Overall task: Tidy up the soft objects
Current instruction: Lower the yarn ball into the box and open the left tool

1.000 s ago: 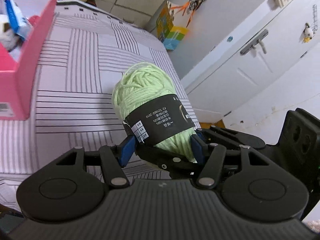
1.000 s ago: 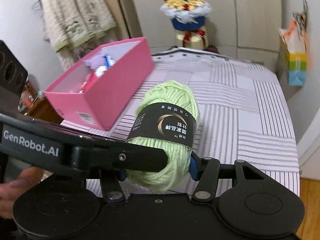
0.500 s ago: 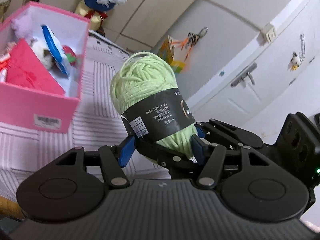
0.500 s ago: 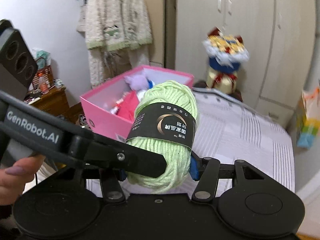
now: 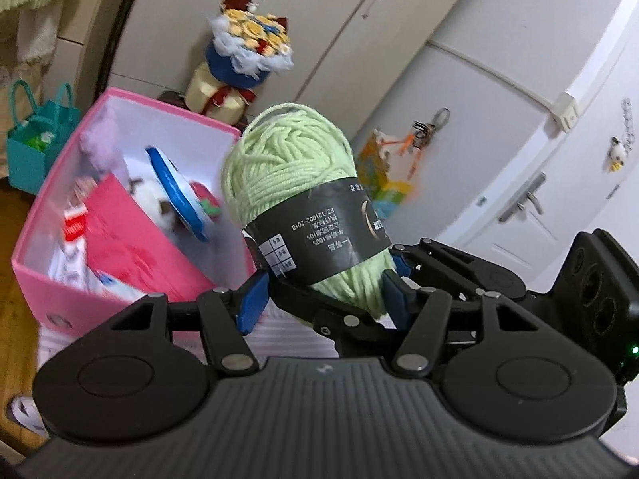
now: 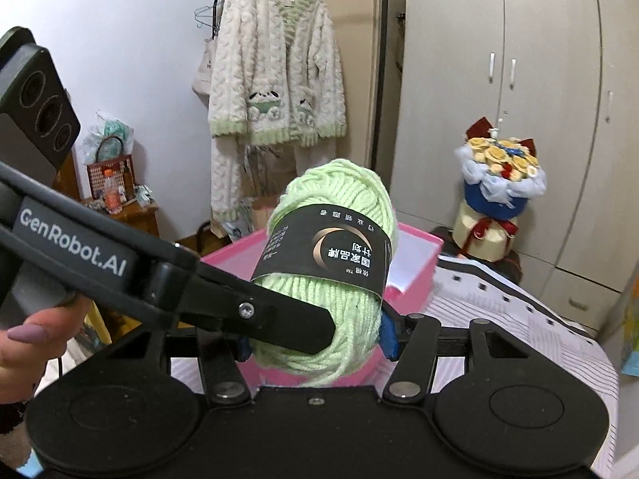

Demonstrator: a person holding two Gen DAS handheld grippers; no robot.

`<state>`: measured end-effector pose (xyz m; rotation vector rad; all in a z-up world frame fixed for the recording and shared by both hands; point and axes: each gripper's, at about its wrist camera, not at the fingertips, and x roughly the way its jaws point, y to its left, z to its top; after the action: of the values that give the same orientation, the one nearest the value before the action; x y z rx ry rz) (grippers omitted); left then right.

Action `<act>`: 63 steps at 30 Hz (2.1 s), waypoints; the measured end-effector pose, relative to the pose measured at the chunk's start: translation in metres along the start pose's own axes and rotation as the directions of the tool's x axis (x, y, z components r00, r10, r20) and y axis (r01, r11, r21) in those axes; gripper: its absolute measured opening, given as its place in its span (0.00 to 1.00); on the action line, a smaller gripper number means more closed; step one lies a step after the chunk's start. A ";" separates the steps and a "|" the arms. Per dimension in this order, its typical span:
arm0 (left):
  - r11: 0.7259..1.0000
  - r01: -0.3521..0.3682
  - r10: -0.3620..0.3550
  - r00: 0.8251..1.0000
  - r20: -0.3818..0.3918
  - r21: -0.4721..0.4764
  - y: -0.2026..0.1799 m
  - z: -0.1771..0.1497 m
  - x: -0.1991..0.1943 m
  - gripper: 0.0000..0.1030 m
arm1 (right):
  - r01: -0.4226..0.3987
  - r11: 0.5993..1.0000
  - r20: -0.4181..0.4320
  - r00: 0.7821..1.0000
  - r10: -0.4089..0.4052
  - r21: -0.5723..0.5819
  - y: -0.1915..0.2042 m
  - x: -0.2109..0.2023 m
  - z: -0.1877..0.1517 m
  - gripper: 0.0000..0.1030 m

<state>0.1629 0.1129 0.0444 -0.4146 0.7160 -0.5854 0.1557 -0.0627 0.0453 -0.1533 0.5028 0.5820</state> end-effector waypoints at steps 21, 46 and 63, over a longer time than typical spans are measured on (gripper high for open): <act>0.957 -0.173 0.172 0.985 -0.026 -0.233 0.087 0.027 0.046 0.59 | -0.190 0.945 -0.142 0.962 0.234 0.266 -0.035 0.122 -0.001 0.61; 0.956 -0.239 0.252 0.966 0.053 -0.171 0.075 0.014 0.060 0.60 | -0.140 0.990 -0.140 0.981 0.135 -0.025 -0.035 0.095 -0.010 0.81; 0.914 -0.389 0.400 0.911 0.098 -0.116 0.056 -0.004 0.047 0.60 | -0.188 0.970 -0.028 0.980 0.195 0.156 -0.056 0.053 -0.036 0.81</act>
<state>0.2082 0.1251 -0.0116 -0.3752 0.6897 -0.1419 0.2109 -0.0934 -0.0122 0.0295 0.6057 0.7276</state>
